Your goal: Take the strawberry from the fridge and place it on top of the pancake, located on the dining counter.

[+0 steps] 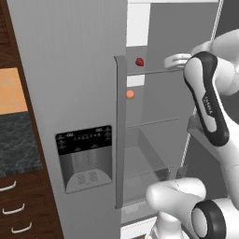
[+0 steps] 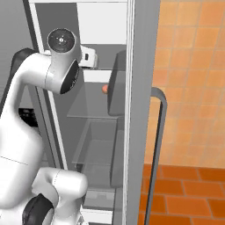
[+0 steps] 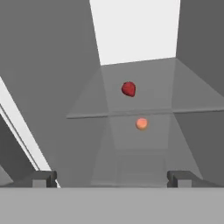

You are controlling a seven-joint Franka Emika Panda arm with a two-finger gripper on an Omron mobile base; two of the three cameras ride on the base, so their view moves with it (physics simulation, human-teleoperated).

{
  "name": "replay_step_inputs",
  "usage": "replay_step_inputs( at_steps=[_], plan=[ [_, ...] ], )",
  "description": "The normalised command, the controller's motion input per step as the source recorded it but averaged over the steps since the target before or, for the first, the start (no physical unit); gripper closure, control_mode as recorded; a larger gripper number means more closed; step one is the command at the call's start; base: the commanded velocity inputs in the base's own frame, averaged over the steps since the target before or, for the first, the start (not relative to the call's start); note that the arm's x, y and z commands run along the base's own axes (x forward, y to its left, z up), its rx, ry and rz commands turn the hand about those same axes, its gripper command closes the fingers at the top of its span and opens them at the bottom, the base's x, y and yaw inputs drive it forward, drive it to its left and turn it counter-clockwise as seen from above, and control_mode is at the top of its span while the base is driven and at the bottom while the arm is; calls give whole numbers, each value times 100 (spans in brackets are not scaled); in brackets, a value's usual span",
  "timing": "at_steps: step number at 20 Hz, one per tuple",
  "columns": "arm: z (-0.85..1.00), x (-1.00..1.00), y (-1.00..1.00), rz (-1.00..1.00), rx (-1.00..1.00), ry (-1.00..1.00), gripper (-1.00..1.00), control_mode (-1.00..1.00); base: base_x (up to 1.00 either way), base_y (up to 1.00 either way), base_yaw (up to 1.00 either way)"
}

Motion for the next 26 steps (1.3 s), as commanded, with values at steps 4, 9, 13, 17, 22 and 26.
replay_step_inputs(
  at_steps=[4, 9, 13, 17, 22, 26],
  plan=[
    [0, 79, 8, 0, -4, 7, -100, -100, 0, 0, 0],
    [0, 96, 3, 0, 0, 13, -100, -100, 0, 0, 0],
    [-6, 75, 28, 0, 0, 9, -100, -100, 0, 0, 0],
    [-27, 69, 4, 0, -1, 10, -100, -100, 0, 0, 0],
    [-23, 67, 0, 0, 0, 10, -100, -100, 0, 0, 0],
    [-6, 56, 0, 0, -3, 0, -100, -100, 0, 0, 0]
  ],
)
